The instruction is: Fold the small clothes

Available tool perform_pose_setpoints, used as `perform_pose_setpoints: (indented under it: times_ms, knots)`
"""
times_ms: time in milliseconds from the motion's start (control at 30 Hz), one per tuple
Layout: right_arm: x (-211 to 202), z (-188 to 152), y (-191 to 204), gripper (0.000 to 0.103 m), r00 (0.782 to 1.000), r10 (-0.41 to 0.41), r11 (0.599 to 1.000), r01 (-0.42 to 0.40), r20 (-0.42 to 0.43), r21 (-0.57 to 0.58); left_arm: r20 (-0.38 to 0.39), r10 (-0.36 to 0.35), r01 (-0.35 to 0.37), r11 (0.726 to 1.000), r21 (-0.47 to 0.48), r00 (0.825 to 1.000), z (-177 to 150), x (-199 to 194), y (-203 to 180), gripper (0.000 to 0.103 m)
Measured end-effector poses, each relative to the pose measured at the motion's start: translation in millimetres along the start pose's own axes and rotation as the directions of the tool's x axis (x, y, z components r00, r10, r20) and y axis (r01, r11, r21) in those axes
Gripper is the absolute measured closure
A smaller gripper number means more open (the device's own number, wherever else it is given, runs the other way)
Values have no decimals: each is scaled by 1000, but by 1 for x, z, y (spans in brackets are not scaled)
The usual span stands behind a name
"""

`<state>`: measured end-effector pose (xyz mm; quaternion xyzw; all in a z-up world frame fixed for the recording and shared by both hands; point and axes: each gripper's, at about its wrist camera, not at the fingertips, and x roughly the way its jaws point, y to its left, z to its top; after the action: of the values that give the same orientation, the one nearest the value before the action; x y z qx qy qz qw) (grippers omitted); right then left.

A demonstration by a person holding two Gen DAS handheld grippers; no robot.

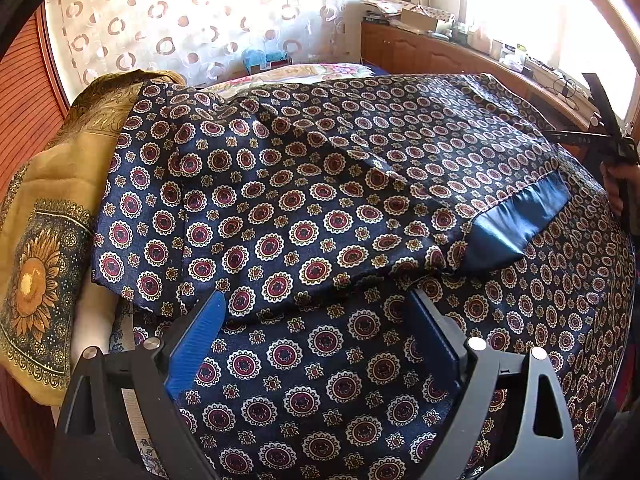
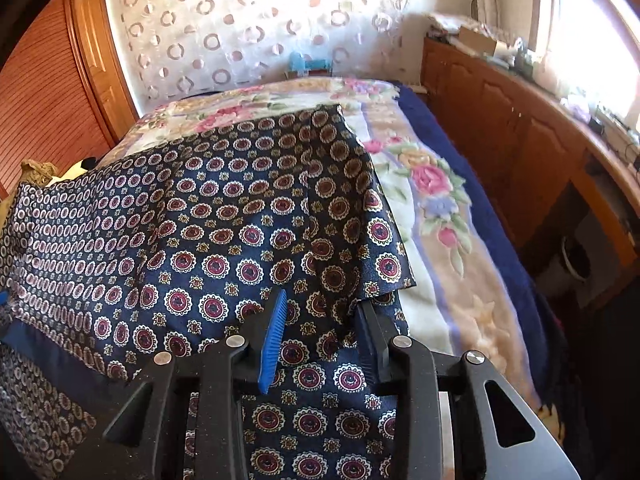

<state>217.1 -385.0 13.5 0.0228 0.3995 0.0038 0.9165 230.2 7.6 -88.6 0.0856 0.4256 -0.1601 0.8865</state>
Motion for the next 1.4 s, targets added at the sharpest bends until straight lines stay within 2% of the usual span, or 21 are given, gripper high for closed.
perform_pose_setpoints:
  times_ms: [133, 267, 367, 600, 700, 833, 900, 1133, 1300, 1400]
  knots:
    - [1, -6, 8, 69, 999, -24, 999, 25, 29, -26, -2, 1, -1, 1000, -1, 1000, 0, 0, -1, 12]
    - [-1, -6, 6, 69, 999, -11, 1000, 12, 30, -14, -17, 23, -23, 999, -23, 1000, -3, -5, 3, 12]
    - [-1, -6, 7, 69, 999, -23, 999, 23, 29, -24, 33, 73, -70, 994, -82, 997, -5, -20, 14, 12]
    - [-2, -7, 7, 69, 999, -23, 999, 23, 30, -24, 120, 66, -48, 987, -154, 991, -2, -59, 44, 13]
    - [-3, -7, 7, 69, 999, -21, 999, 22, 30, -23, 123, 81, -58, 983, -177, 989, -2, -64, 57, 26]
    - [-2, -7, 7, 68, 999, -21, 999, 22, 31, -24, 85, 87, -70, 979, -189, 993, -1, -52, 67, 58]
    - [-2, -7, 7, 69, 999, -21, 999, 22, 31, -24, 59, 108, -96, 978, -183, 992, 2, -41, 68, 63]
    - [-2, -7, 7, 69, 999, -22, 999, 23, 31, -25, 33, 238, -228, 956, -183, 971, 2, -29, 69, 64]
    - [-2, -7, 7, 68, 999, -22, 999, 22, 31, -25, 22, 243, -234, 953, -194, 970, -11, -33, 70, 64]
    - [-2, -7, 7, 69, 999, -22, 999, 23, 31, -26, 27, 216, -205, 954, -220, 976, -12, -29, 77, 64]
